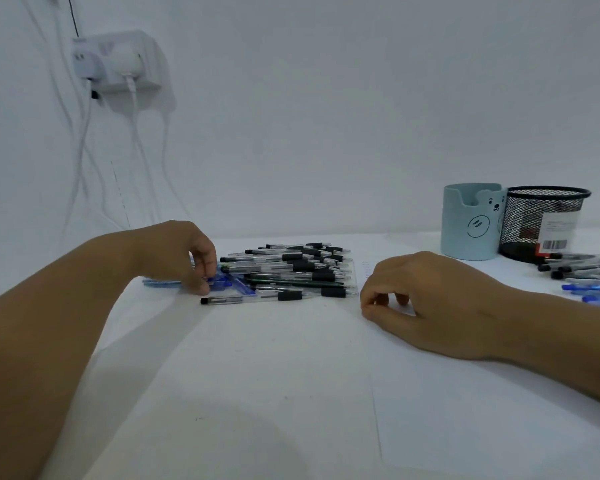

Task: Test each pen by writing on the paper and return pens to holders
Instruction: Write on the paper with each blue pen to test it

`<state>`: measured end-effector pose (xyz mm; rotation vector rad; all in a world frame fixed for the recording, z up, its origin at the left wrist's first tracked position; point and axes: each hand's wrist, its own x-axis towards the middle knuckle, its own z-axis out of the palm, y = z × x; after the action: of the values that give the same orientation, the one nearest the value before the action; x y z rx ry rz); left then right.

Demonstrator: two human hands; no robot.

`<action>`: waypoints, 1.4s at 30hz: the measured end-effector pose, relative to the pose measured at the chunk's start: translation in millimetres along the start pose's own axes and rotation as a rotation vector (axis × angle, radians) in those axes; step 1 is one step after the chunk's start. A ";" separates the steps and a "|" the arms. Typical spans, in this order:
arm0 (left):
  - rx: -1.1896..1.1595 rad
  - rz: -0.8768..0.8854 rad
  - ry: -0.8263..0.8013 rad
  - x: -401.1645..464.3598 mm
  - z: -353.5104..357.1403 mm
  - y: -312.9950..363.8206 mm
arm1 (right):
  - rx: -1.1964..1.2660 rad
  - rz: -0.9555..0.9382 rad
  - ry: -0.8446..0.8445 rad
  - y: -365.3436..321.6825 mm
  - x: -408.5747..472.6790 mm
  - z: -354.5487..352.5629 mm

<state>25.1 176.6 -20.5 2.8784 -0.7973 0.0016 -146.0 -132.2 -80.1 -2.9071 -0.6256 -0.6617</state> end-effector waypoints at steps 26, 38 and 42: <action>-2.093 0.251 0.259 -7.2 39.5 132.5 | 0.141 0.070 0.115 3.0 -6.6 -8.8; -2.265 0.242 0.118 -17.7 45.5 152.6 | 0.223 0.079 0.195 -0.3 -6.1 -8.2; -2.285 0.282 0.016 -20.3 50.4 162.0 | 0.186 0.029 0.268 -6.7 -1.9 -7.0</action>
<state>-77.3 42.4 -47.1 0.6024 -0.4464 -0.4674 -153.1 -128.1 -74.6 -2.5919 -0.5766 -0.9166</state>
